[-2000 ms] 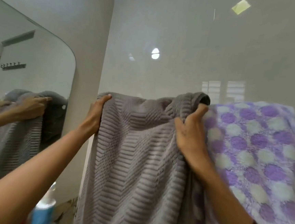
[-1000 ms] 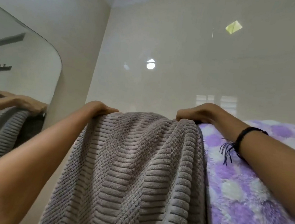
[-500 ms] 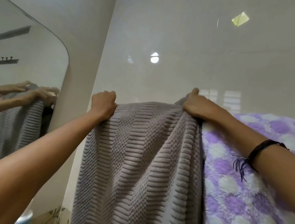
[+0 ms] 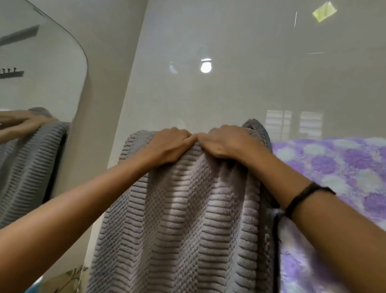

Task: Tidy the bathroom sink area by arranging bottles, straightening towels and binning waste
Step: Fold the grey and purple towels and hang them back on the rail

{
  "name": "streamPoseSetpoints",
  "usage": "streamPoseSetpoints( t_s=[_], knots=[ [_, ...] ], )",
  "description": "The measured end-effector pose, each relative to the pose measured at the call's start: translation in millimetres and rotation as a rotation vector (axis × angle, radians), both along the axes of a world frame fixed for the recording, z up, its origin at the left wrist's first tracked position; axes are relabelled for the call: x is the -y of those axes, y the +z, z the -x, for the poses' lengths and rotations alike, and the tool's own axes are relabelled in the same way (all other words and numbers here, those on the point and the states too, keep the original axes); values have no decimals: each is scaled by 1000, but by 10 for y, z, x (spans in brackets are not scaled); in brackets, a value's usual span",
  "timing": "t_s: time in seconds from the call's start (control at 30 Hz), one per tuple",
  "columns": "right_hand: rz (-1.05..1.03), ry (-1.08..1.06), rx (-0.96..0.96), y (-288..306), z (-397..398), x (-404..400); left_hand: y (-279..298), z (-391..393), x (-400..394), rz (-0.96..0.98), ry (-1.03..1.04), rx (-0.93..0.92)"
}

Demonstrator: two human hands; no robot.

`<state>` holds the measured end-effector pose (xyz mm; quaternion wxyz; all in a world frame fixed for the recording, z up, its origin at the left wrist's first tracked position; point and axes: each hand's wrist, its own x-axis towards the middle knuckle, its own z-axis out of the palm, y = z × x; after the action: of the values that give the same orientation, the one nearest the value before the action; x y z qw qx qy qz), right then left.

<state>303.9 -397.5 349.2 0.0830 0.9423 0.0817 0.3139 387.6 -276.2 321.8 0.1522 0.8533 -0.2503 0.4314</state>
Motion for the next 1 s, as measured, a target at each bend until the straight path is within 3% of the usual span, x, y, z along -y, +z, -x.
streamPoseSetpoints(
  t_s=[0.07,0.17,0.2,0.33,0.43,0.5,0.6,0.67,0.77,0.9,1.0],
  knots=[
    [-103,-59,-146,134,-63,59,143,-67,75,-21,43,-204],
    [-256,-161,-313,280,-143,143,399,-224,56,31,76,-678],
    [-234,-162,-332,305,-191,166,449,-271,27,33,116,-710],
    [-186,-175,-304,332,-319,155,522,-365,18,-168,152,-729],
    [-293,-165,-334,250,-288,138,459,-288,84,-124,-44,-682],
    [-236,-95,-202,154,-275,102,396,-211,103,-82,-182,-591],
    [29,-49,163,-41,-235,59,310,-125,100,-87,-234,-486],
    [67,-82,223,-94,-166,132,286,-111,86,-110,-241,-456],
    [9,-200,93,-3,-30,346,298,-139,70,-155,-206,-435],
    [-146,-346,-259,244,39,403,318,-168,99,-145,-219,-462],
    [-132,-383,-318,315,-33,378,332,-226,107,-96,-173,-427]
  ],
)
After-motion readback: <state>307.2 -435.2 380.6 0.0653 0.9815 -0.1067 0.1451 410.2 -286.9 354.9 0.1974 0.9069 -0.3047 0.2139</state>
